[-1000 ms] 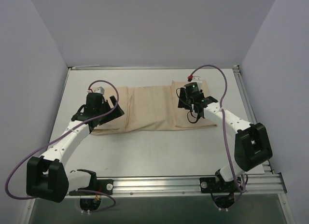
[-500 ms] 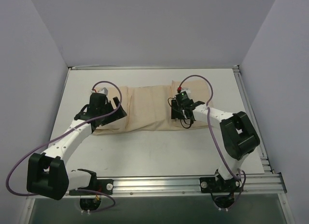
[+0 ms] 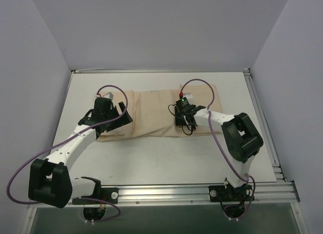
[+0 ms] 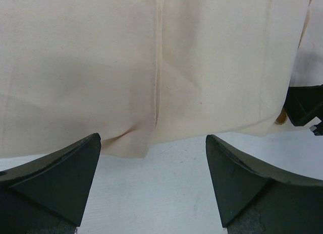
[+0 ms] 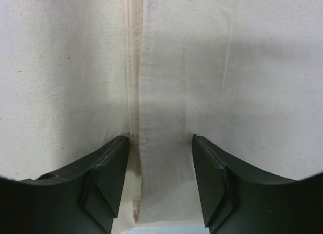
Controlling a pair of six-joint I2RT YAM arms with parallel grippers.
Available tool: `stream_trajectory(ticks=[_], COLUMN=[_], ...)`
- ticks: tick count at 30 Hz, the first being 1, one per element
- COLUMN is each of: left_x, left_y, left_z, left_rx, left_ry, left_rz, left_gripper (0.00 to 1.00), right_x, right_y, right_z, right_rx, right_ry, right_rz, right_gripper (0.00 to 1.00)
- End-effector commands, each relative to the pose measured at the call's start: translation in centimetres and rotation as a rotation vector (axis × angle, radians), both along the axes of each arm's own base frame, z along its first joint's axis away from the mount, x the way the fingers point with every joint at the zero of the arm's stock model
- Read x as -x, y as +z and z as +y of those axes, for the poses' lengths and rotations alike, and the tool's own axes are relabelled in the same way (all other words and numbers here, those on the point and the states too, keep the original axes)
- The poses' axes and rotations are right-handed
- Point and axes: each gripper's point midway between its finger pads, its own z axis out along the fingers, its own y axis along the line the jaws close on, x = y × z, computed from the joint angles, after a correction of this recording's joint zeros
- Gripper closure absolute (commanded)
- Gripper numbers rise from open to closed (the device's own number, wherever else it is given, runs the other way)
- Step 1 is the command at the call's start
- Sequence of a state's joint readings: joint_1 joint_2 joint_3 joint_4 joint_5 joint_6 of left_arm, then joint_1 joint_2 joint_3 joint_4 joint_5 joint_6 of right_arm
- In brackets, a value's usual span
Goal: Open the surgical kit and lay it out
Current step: Open the surgical kit at the center of the board.
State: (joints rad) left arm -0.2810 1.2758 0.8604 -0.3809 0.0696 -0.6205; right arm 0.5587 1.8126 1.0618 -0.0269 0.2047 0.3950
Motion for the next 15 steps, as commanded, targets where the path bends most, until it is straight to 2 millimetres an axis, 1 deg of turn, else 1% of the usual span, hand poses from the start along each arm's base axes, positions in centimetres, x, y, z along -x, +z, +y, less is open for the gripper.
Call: stream_trajectory(ticks=[1,3,6,9,10,11,13,14,15], left_x=[-0.9,-0.8,-0.8,-0.7,-0.8,-0.8,-0.8,-0.9,-0.9], left_y=[1.1,1.1,1.1,0.9,0.9,1.0,0.9,0.9,1.0], left_z=[-0.5,-0.5,-0.5,-0.5,-0.5,-0.5,-0.6,-0.6,-0.7], left_rx=[0.017,0.017,0.016,0.015,0.017,0.018,0.022,0.024,0.025], left_ry=[-0.016,-0.016,-0.017,-0.016,-0.017,-0.016,-0.018,-0.017,-0.018], left_rz=[-0.054,-0.054,-0.054,-0.049,-0.050,-0.051,-0.050,-0.051,-0.051], left_gripper=[0.06,0.06,0.06,0.06,0.06,0.06,0.06,0.06,0.06], right_x=[-0.4,-0.5,-0.8,-0.9,-0.9,-0.9,-1.2,-1.2,-1.4], right_y=[0.7,1.1,1.6,1.7,1.7,1.7,2.1,2.4,3.1], right_z=[-0.9,-0.8,-0.7,-0.6,-0.5,-0.5,-0.6,-0.6,-0.7], right_rx=[0.097,0.095,0.092,0.091,0.093,0.094,0.097,0.094,0.090], right_ry=[-0.040,-0.036,-0.036,-0.034,-0.032,-0.033,-0.044,-0.050,-0.055], right_rz=[-0.022,-0.032,-0.043,-0.041,-0.036,-0.034,-0.040,-0.047,-0.059], right_gripper=[0.50,0.57,0.59,0.62,0.65,0.71,0.80,0.86,0.89])
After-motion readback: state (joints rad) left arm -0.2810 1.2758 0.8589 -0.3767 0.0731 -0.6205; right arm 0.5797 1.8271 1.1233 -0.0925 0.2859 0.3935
